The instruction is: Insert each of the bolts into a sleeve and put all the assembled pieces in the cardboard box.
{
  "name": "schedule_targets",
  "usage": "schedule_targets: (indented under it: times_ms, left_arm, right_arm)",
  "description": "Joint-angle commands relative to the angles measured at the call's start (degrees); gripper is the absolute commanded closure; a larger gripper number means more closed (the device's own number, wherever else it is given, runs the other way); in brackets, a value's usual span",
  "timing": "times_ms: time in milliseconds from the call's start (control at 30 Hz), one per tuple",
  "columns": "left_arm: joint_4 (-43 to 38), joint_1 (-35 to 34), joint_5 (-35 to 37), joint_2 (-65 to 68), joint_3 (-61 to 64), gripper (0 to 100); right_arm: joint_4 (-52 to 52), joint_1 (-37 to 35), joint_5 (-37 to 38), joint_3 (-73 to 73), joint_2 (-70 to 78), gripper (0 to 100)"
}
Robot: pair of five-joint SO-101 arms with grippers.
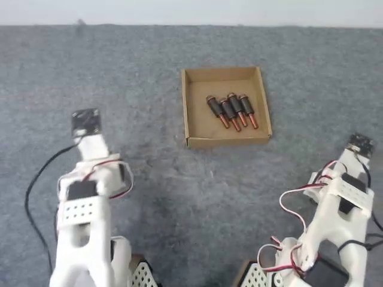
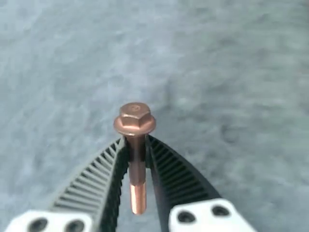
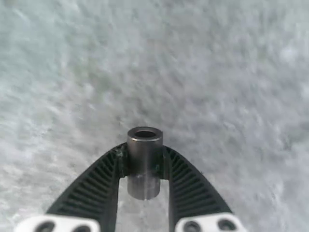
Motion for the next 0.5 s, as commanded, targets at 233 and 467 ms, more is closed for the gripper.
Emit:
schedule_targets:
  times_ms: [233, 467]
  left_arm:
    - [-2.02, -4.13, 0.35, -17.93, 10.07, 99]
    - [-1.58, -4.13, 0.35, -29.01, 15.69, 99]
  right_arm:
    - [-17.45, -10.33, -0.09, -0.62, -2.95, 99.1]
    - [-35.65, -12.00, -0.09, -0.62, -2.68, 99.0]
